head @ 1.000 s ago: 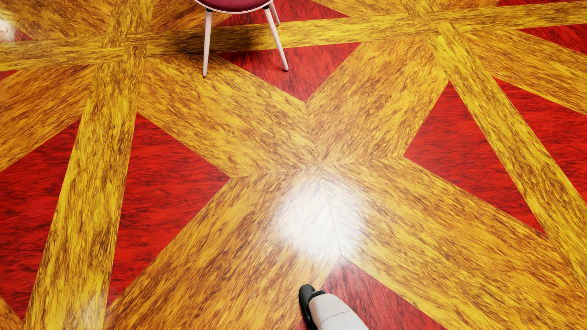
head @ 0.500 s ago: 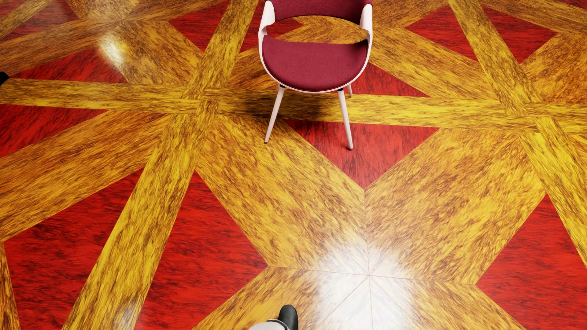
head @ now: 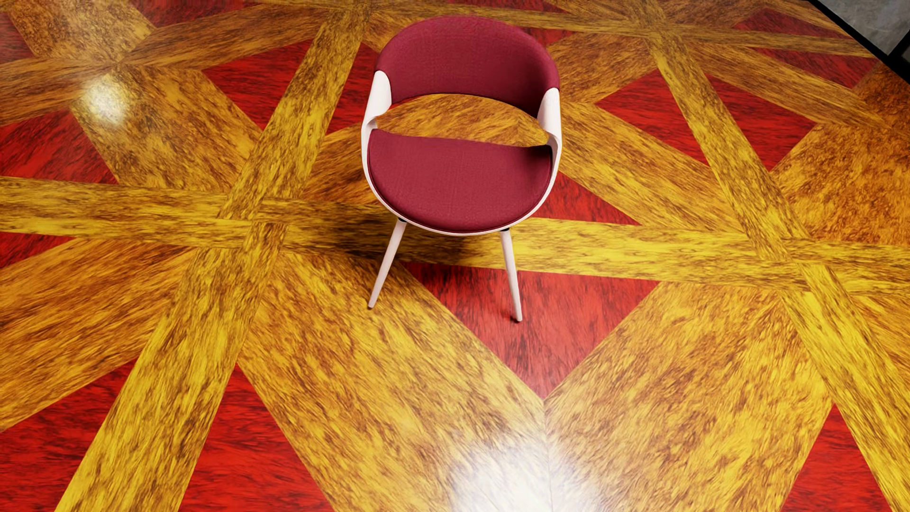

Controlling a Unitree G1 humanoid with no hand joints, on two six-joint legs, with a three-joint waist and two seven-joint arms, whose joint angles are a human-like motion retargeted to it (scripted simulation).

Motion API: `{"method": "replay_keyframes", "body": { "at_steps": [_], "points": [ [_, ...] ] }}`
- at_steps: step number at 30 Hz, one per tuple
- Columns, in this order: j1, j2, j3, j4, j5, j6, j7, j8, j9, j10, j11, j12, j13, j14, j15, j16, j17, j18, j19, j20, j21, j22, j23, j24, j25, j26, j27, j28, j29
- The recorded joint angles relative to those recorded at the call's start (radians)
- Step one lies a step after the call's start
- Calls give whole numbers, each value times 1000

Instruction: Walk to the fabric chair

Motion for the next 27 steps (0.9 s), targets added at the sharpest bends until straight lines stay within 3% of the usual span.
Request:
{"method": "replay_keyframes", "body": {
  "at_steps": [5,10,15,16,18,27],
  "points": [
    [138,-67,-55,10,13,25,0,0,7,-59,-292,-55,-19,-100,-91,32,-17,0,0,47,-48,-115,-67,0,0,0,0,0,0],
    [245,-54,-38,16,0,9,0,0,5,-102,-352,18,1,-181,106,11,0,0,0,-6,-56,94,-95,0,0,0,0,0,0],
    [326,46,1,39,13,-8,0,0,-30,-127,-430,164,36,-252,49,-42,17,0,0,-71,-55,349,-66,0,0,0,0,0,0],
    [328,60,6,43,13,-9,0,0,-38,-148,-550,179,35,-253,-45,-52,18,0,0,-87,-52,393,-56,0,0,0,0,0,0],
    [316,70,10,46,12,-12,0,0,-46,-153,-581,196,30,-254,-93,-59,20,0,0,-126,-50,434,-40,0,0,0,0,0,0],
    [289,72,-32,53,20,-10,0,0,-45,-136,-604,88,6,-261,-97,-28,17,0,0,-42,-31,197,-41,0,0,0,0,0,0]
  ]
}}
